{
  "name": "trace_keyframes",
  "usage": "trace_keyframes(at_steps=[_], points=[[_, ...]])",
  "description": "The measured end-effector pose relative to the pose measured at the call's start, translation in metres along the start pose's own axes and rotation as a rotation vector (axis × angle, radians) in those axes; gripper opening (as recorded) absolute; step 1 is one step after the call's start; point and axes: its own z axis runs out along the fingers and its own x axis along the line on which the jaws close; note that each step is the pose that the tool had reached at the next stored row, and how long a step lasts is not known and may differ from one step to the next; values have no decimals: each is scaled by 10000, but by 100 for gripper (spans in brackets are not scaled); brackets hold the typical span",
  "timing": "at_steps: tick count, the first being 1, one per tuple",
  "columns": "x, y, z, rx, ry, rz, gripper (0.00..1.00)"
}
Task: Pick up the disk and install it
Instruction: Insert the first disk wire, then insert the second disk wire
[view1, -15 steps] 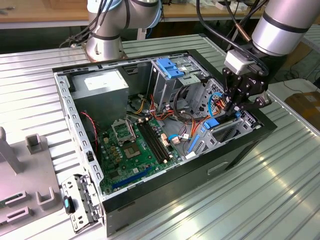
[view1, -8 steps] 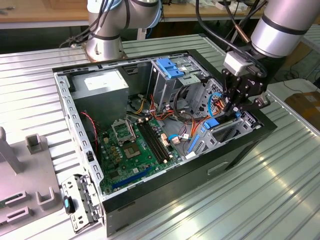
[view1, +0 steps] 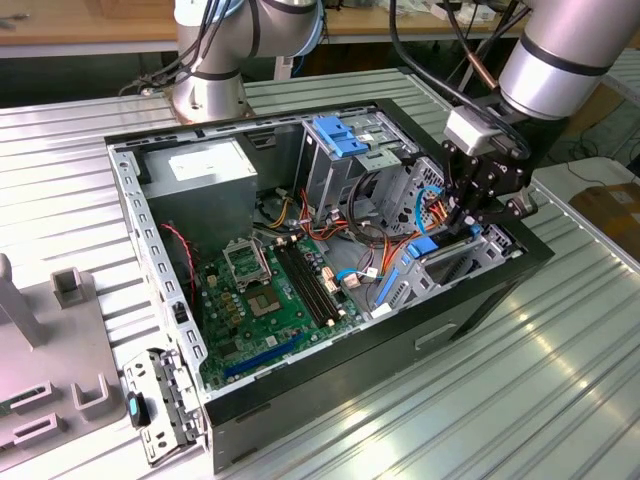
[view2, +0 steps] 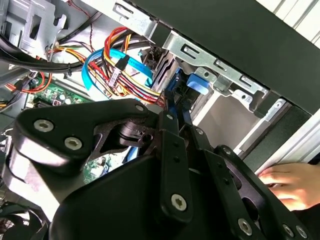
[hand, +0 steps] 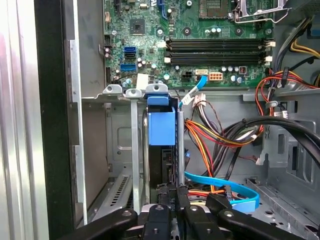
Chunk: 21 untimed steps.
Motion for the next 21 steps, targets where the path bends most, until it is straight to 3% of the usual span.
trace_keyframes(at_steps=[1, 2, 3, 4, 5, 7, 21], points=[[0, -2, -43, 0, -1, 0, 24], [1, -6, -110, 0, 3, -1, 24], [1, -8, -139, 0, 2, 0, 24], [1, -8, -138, 0, 1, 0, 24], [1, -8, -139, 0, 2, 0, 16], [1, -8, -141, 0, 4, -1, 11], [1, -11, -159, -1, 10, -1, 11]])
